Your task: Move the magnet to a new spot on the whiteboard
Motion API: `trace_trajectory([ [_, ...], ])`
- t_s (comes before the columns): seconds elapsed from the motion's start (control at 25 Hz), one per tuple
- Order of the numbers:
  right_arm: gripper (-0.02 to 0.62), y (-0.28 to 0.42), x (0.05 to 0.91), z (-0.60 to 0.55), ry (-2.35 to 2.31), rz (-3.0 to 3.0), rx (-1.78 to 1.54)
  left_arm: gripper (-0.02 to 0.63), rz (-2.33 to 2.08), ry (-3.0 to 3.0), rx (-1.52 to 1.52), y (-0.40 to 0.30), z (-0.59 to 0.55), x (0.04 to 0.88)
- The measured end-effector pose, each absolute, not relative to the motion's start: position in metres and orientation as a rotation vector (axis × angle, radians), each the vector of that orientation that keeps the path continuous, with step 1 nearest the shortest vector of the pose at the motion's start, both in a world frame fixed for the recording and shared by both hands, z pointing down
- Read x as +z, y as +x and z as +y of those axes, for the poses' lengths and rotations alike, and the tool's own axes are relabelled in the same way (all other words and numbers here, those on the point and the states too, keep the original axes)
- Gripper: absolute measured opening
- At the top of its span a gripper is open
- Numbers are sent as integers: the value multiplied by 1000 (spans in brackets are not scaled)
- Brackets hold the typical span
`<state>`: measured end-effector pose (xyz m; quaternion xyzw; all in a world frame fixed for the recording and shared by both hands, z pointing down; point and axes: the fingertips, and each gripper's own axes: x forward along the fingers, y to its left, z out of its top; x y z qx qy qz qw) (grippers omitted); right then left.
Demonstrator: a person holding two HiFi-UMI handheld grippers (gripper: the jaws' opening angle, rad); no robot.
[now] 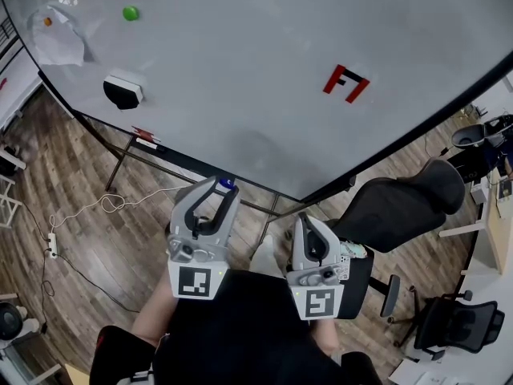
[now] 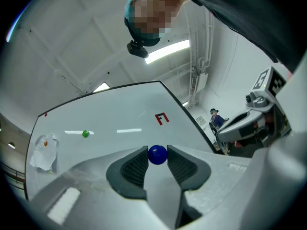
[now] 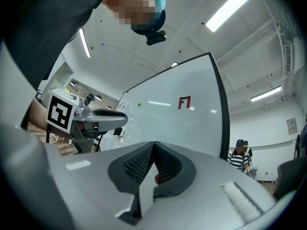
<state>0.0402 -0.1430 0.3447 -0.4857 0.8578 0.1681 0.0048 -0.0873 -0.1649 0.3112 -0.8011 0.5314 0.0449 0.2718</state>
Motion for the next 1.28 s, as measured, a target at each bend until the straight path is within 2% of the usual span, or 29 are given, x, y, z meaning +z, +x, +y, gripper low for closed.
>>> trace_trajectory([
  [1.28,-2,68,347,-182,-1689,2620,535,129,1342,-2134,147,-67,-246,285],
])
